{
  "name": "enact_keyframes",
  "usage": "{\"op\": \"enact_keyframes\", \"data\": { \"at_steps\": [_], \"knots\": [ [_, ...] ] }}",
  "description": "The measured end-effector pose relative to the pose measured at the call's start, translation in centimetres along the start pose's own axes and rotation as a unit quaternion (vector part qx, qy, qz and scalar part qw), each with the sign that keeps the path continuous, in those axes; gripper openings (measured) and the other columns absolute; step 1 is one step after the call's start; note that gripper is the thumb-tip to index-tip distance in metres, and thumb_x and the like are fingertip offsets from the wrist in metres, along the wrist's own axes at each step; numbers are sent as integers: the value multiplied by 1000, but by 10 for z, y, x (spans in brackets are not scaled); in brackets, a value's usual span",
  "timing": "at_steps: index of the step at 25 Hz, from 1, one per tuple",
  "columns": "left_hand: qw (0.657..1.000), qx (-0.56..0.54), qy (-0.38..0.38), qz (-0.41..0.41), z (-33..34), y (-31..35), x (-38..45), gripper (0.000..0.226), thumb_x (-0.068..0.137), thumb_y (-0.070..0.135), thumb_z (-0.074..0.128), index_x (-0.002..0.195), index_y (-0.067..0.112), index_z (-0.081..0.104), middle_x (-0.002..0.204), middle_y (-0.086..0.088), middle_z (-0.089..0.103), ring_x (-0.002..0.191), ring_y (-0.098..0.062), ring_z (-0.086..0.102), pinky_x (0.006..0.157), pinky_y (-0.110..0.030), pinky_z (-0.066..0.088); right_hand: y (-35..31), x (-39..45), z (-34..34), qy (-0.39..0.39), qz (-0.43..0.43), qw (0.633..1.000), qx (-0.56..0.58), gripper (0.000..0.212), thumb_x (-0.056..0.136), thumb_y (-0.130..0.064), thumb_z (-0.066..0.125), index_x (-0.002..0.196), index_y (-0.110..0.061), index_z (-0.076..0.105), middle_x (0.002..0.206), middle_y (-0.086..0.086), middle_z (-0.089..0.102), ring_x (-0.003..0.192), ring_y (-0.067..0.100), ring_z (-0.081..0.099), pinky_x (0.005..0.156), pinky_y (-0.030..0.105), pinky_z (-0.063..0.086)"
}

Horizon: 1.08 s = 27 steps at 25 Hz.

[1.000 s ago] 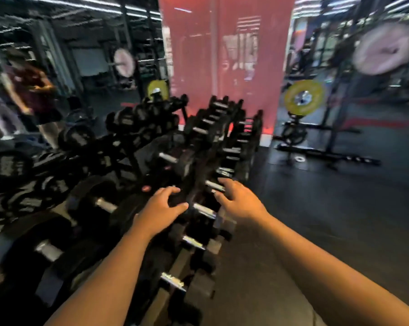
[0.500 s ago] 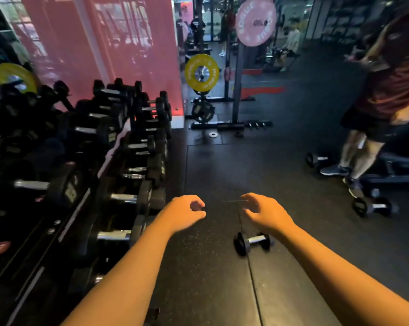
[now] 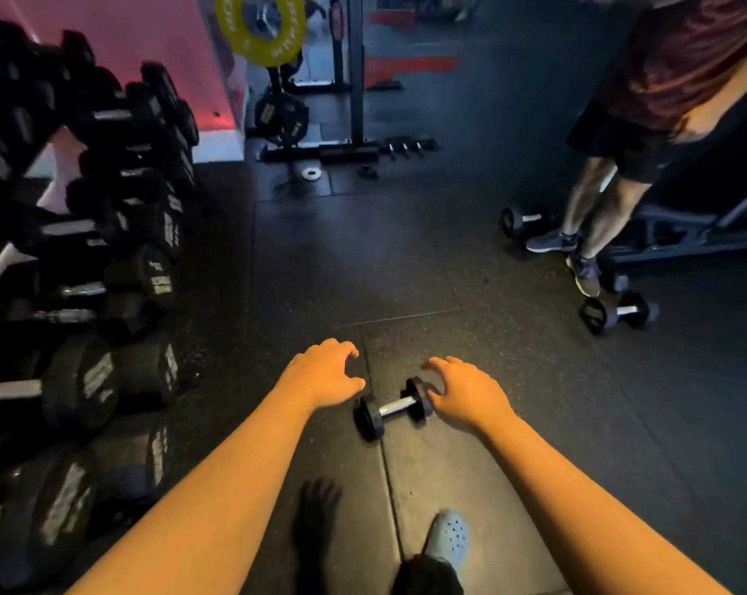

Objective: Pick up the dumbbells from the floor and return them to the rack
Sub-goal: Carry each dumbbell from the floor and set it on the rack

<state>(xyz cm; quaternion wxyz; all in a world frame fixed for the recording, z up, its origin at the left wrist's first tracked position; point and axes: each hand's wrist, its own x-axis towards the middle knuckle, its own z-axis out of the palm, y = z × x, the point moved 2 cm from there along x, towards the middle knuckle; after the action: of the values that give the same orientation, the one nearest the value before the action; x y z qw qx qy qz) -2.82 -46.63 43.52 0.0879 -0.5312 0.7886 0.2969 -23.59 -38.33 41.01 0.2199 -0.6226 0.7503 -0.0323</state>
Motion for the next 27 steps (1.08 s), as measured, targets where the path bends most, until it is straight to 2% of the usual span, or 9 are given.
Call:
{"op": "enact_keyframes", "data": {
  "at_steps": [4,8,10,14,19,22,23,25,27],
  "knots": [
    [997,-4,-11,-75,57,16,129,64,88,50,64,145,30,43,143,-3,46,130,-30,47,105,-49,41,72,114,47,-36,-8,999,-27,43,96,-38,48,137,-22,53,130,8,59,113,34,59,87,43,51],
    [992,-10,6,-125,138,-11,239,51,91,49,60,139,35,50,139,0,45,127,-29,46,103,-47,40,130,208,125,-75,-34,994,-79,42,97,-36,46,135,-21,51,129,8,56,112,33,57,88,42,48],
    [987,-23,16,-157,199,-39,297,46,92,49,57,136,36,52,139,1,43,126,-29,45,102,-45,41,165,255,187,-78,-48,991,-94,42,97,-35,45,136,-22,50,129,7,55,113,33,55,89,43,47],
    [968,-87,28,-233,325,-100,395,56,90,49,63,141,35,46,140,-8,39,119,-37,53,98,-48,47,224,337,318,-98,-57,989,-92,44,97,-37,46,138,-22,50,132,10,51,117,35,51,92,44,46],
    [960,-83,2,-268,441,-149,477,61,88,48,66,143,34,45,137,-11,40,117,-39,55,94,-49,51,267,407,446,-121,-58,986,-100,41,99,-37,46,137,-23,51,144,14,37,118,41,48,92,51,49],
    [956,-74,5,-283,484,-164,499,58,86,37,73,138,32,46,134,-14,40,112,-38,58,88,-45,55,277,428,494,-130,-21,987,-94,36,97,-25,53,132,-22,52,162,20,7,121,47,46,91,49,49],
    [956,-71,29,-285,489,-165,503,54,86,32,74,134,32,48,132,-13,43,108,-36,60,85,-43,56,278,434,501,-114,-8,989,-90,34,94,-19,56,128,-21,55,162,24,6,116,47,51,87,47,50],
    [953,-59,70,-290,491,-163,508,44,88,26,73,127,30,54,125,-13,48,101,-34,63,80,-41,59,280,444,502,-79,12,992,-98,31,91,-14,61,121,-19,60,153,28,25,93,44,62,78,43,52],
    [951,-51,73,-297,489,-163,509,37,89,24,71,123,29,57,124,-14,49,97,-32,64,77,-41,60,282,450,499,-77,19,993,-93,29,90,-16,63,119,-20,64,130,22,43,74,37,56,72,39,49]
  ]
}}
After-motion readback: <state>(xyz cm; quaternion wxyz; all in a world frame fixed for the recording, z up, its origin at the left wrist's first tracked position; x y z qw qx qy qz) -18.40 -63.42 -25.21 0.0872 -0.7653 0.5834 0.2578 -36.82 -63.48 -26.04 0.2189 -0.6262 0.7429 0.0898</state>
